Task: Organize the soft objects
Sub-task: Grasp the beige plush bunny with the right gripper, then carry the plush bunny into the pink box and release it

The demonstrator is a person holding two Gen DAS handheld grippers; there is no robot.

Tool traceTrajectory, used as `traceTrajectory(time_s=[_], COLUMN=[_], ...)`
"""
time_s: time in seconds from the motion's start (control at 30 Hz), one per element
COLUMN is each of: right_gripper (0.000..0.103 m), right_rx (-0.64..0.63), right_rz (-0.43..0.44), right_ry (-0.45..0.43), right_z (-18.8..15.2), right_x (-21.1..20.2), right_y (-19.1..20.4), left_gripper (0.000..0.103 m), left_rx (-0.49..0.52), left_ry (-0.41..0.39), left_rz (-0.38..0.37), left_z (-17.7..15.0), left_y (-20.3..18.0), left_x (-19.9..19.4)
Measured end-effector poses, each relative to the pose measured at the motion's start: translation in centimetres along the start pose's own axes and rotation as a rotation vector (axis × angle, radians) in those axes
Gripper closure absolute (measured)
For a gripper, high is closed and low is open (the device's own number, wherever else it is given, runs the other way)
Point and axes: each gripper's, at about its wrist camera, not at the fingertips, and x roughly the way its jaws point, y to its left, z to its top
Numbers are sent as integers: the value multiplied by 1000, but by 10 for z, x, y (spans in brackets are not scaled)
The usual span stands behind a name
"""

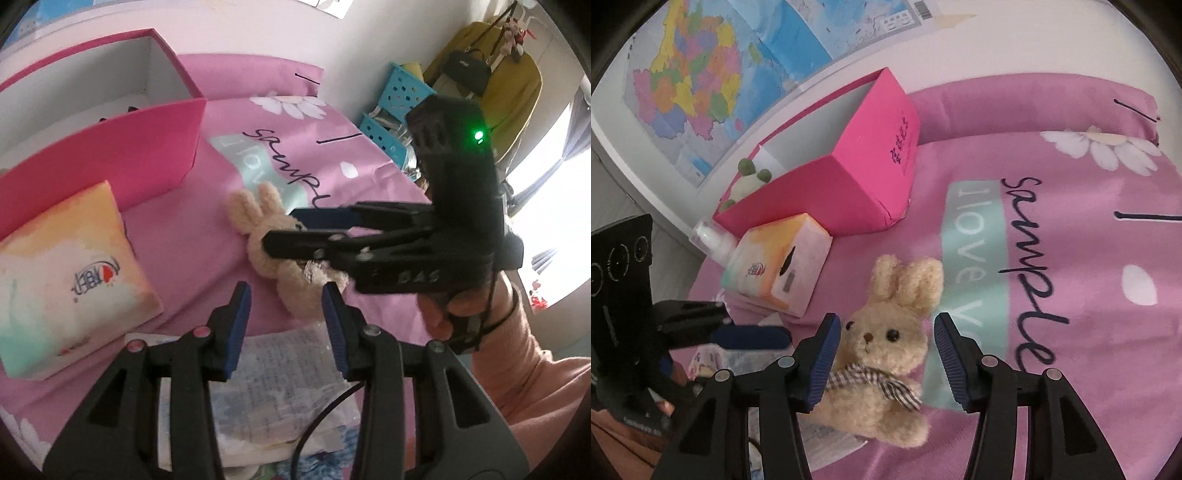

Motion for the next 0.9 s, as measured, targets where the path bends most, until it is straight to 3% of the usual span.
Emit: traceTrajectory(time_s=[0.17,0.27,0.57,0.9], right_gripper=[50,58,61,61], right_rx=[26,16,-32,-150], right_rz=[8,24,3,5], right_ry=[8,5,-70,-217], right_z=[-2,-2,-4,26], right_x=[9,9,-12,-50], right_y=[-4,-4,8,55], left_gripper=[61,61,61,65], left_rx=[-12,-21,18,65], left_ry=[4,10,13,-133], left_rz=[-6,-20,-72,5], left_z=[1,1,-5,17], left_y=[3,6,-1,-3], left_x=[0,1,-4,-46])
